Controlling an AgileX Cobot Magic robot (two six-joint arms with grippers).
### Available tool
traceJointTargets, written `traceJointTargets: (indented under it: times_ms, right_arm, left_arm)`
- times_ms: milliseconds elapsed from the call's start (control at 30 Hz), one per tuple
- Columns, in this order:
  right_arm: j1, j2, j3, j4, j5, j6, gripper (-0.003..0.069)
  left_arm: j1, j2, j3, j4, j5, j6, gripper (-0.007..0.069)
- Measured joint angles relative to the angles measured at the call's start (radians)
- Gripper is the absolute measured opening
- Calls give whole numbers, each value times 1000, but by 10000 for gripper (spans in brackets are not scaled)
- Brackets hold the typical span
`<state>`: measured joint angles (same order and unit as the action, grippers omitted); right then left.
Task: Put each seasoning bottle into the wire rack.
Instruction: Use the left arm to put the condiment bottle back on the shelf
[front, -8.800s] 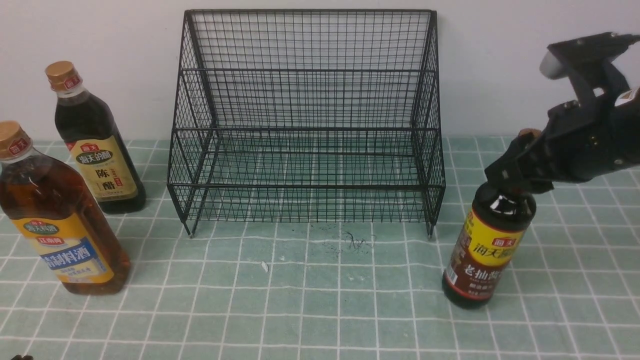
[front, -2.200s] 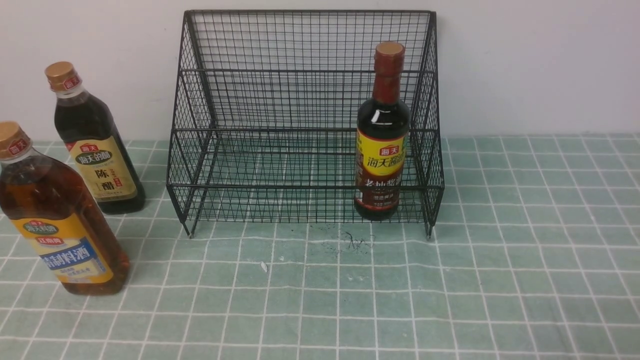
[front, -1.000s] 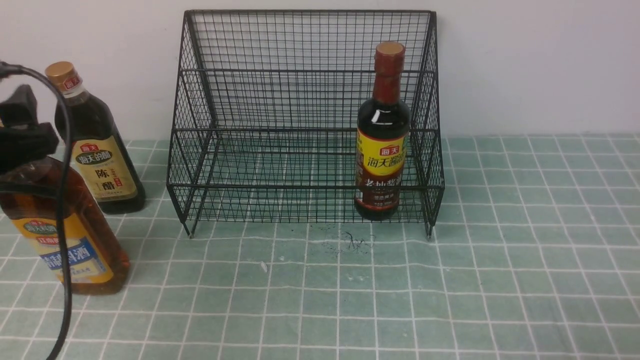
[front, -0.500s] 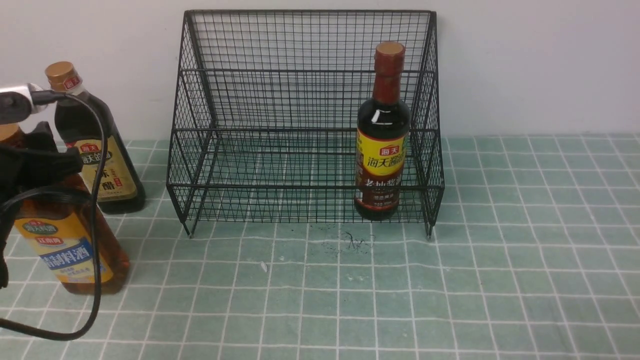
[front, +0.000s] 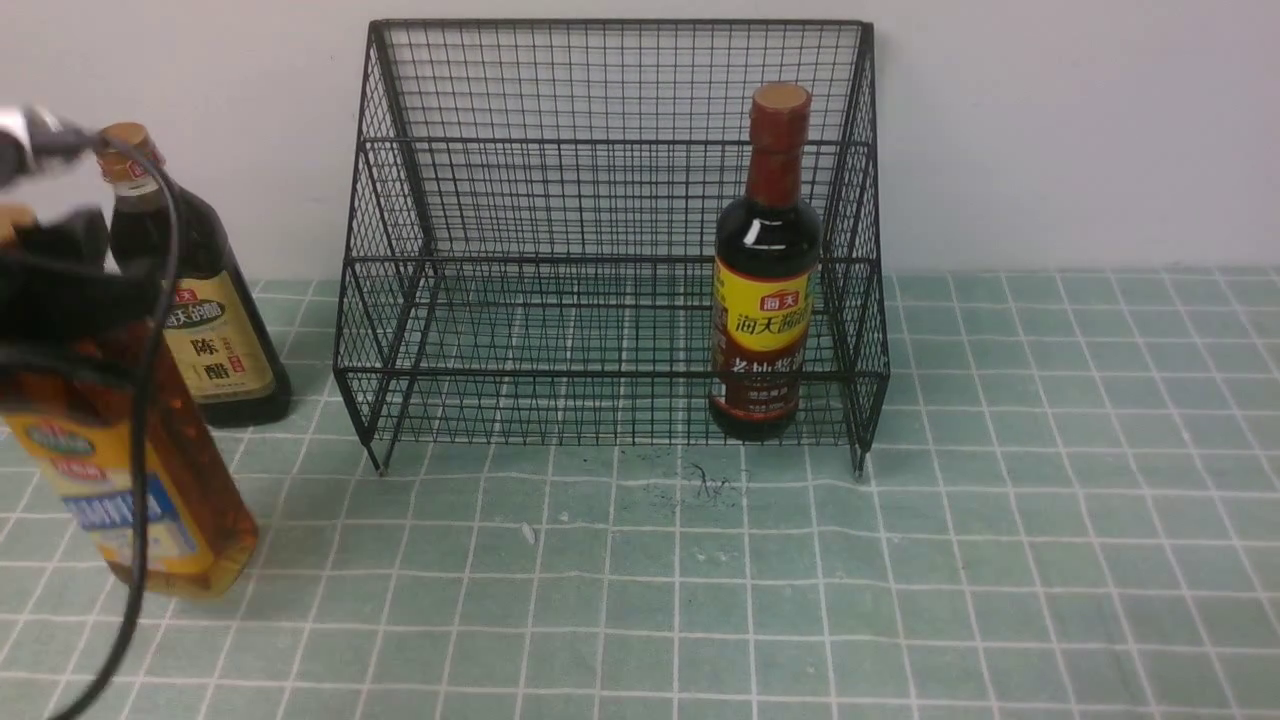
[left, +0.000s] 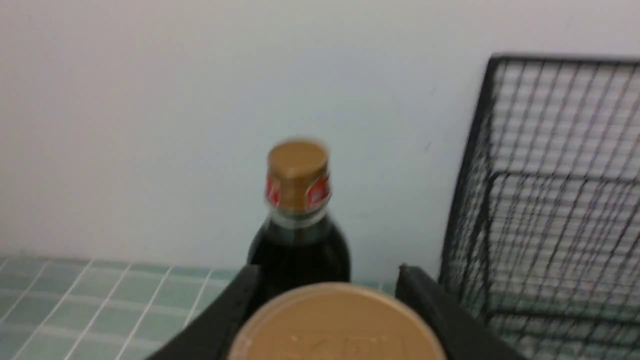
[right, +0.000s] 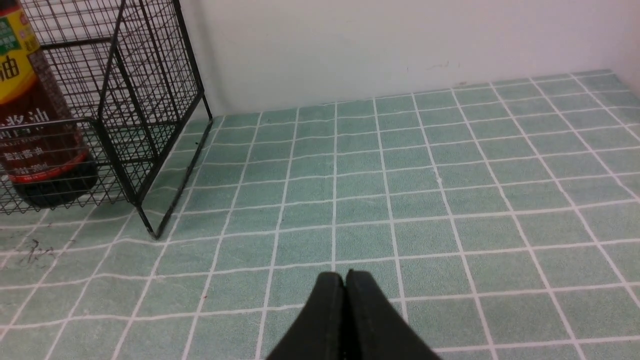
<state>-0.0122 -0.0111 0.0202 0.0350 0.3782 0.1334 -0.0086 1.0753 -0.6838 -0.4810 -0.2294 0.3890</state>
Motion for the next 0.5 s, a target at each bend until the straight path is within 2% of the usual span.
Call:
traceJointTargets:
  times_ms: [233,400,500]
  right_arm:
    - [0,0,0,0,0,-1,-15]
    - [0,0,0,0,0,-1,-15]
    - [0,0,0,0,0,-1,-15]
  left_arm:
    - [-1,-26,-220,13,95,-26,302]
    - [-6,42,-348,7,112,-148,302]
    - [-49,105,-402,9,117,-166,302]
